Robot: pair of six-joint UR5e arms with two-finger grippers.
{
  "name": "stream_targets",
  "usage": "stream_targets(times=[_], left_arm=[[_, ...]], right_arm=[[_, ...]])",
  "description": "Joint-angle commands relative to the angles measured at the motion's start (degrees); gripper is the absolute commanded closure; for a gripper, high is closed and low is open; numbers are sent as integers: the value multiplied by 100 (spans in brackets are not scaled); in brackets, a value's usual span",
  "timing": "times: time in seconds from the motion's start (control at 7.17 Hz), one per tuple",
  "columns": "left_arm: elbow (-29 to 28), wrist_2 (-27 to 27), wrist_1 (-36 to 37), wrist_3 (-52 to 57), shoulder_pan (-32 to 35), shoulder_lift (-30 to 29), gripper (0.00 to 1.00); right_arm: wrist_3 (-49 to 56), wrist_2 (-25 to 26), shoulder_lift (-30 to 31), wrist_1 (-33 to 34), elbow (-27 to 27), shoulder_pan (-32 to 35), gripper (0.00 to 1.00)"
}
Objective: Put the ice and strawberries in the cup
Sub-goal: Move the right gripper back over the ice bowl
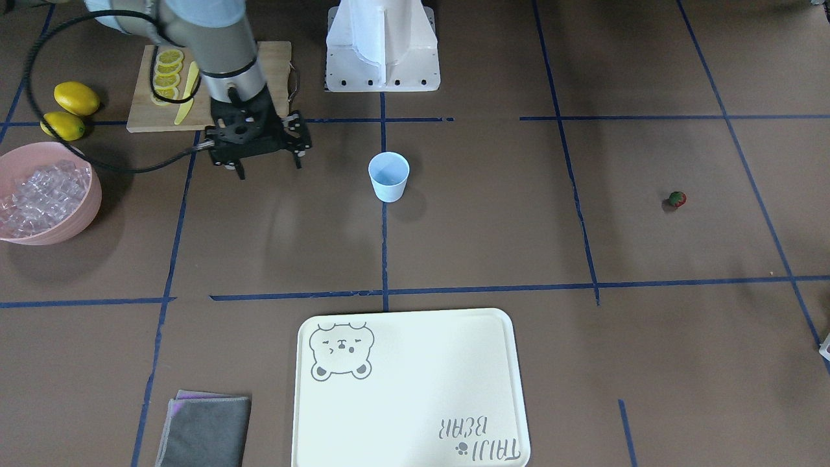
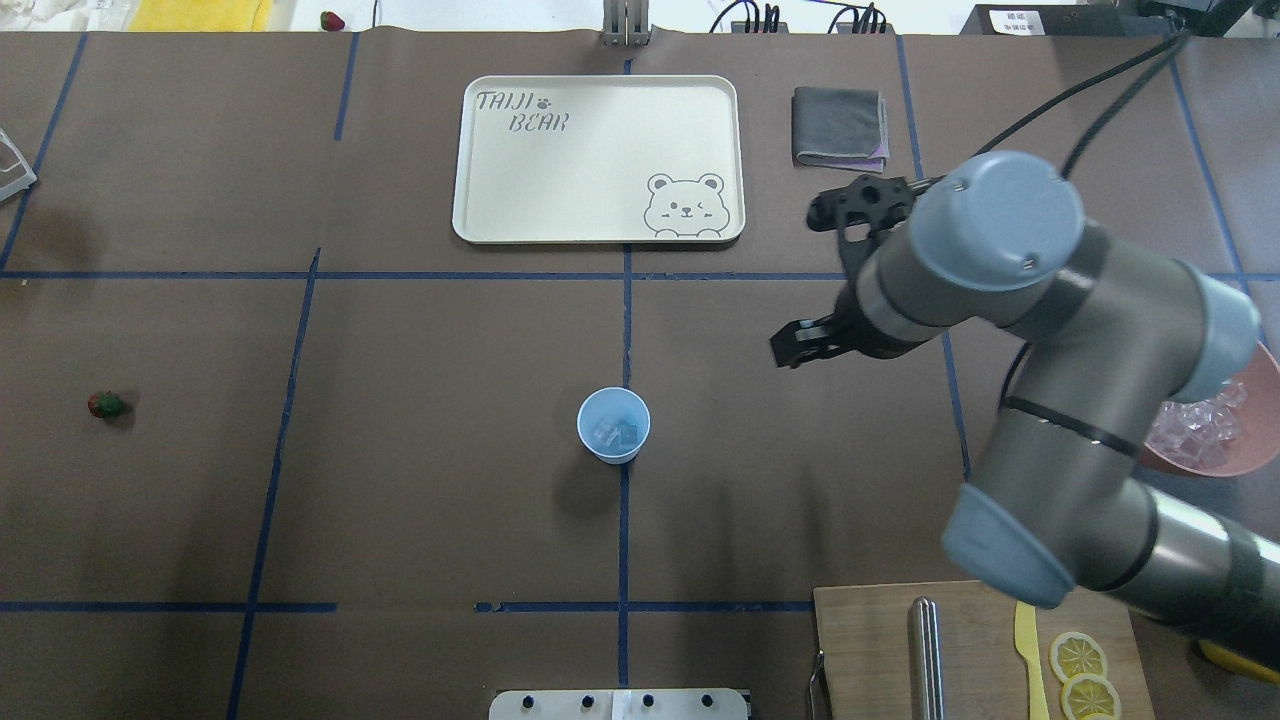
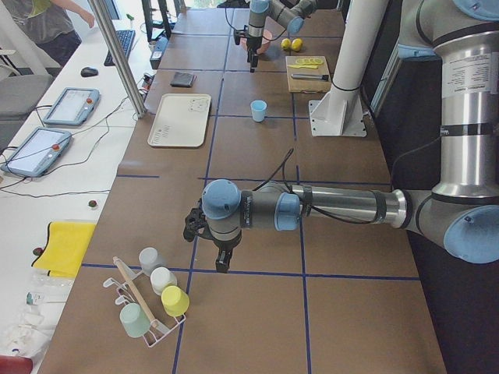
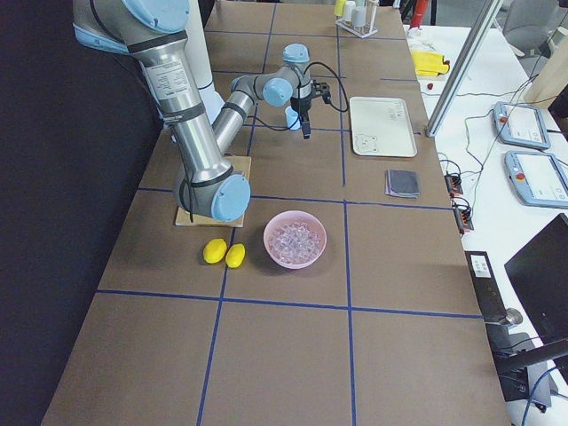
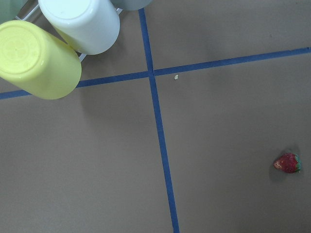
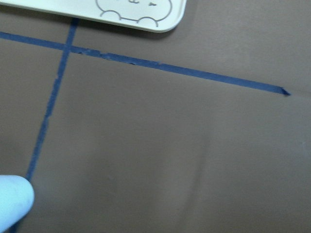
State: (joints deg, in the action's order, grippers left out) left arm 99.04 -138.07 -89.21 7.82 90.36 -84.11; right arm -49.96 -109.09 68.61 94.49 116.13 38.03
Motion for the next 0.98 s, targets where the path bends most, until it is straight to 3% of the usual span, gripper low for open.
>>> stream_targets(times=[0.0, 0.14, 0.42, 0.84], left_arm=[[1, 0, -9, 0, 7, 0, 0], [10, 0, -9, 0, -1, 0, 0], [10, 0, -9, 0, -1, 0, 0], [27, 0, -9, 0, -1, 0, 0]], right_arm=[[1097, -908, 1665, -1354, 191, 1017, 1], [1677, -1226, 2378, -1885, 156, 1466, 1], [2549, -1317, 3103, -1943, 138, 1961, 1], [2676, -1317, 3369, -1978, -72, 2156, 3]])
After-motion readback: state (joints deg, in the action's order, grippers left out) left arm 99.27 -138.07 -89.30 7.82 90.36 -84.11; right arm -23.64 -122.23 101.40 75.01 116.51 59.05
